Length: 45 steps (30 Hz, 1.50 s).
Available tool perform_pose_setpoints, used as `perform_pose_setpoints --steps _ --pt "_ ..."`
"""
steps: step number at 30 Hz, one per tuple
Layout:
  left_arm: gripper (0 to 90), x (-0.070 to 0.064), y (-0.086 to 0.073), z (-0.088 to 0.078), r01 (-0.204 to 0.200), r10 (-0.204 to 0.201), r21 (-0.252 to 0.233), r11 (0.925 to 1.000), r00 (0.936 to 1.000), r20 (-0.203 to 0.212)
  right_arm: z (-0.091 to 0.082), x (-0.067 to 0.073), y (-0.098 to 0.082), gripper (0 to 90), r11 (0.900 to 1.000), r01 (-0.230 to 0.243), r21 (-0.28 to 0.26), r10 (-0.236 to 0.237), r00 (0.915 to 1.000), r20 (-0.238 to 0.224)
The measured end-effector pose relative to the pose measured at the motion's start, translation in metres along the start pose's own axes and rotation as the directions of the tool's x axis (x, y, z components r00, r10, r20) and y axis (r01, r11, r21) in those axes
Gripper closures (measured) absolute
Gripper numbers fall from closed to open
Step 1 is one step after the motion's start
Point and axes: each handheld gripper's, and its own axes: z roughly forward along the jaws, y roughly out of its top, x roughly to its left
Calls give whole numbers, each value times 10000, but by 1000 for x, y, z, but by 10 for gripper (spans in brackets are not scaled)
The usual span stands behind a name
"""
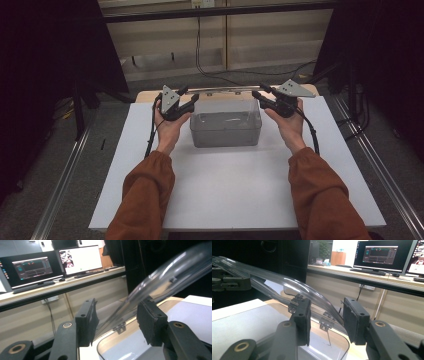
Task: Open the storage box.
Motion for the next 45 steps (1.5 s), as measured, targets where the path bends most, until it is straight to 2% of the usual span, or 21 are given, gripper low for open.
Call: perform_pose_setpoints --steps 2,15,23,30,33,34,36,45 --pt "501 2 1 2 -122 122 38 9999 9999 -94 0 -1 0 603 10000 -41 -62 41 10000 14" --pt "549 7 6 6 -46 48 127 9999 9998 -178 7 -9 5 622 9997 -158 -178 158 9999 -3" --pt "585 9 7 11 61 -59 150 9999 9999 -90 14 -14 4 612 10000 -42 -3 42 9998 195" --pt "611 11 5 16 325 -324 382 9987 9995 -45 21 -18 1 599 9997 106 209 -110 9997 228" --pt "617 13 5 17 280 -280 485 9984 9996 -13 23 -18 1 593 9995 222 203 -227 9995 228" --pt "631 13 6 18 360 -362 468 9983 9993 19 23 -19 1 592 9998 194 5 -194 9995 234" --pt "632 14 6 18 316 -316 502 9982 9995 2 24 -19 1 593 9998 182 -52 -181 9996 194" --pt "642 17 7 25 315 -311 486 9983 9995 -94 36 -22 -2 606 9993 354 121 -357 9990 251"
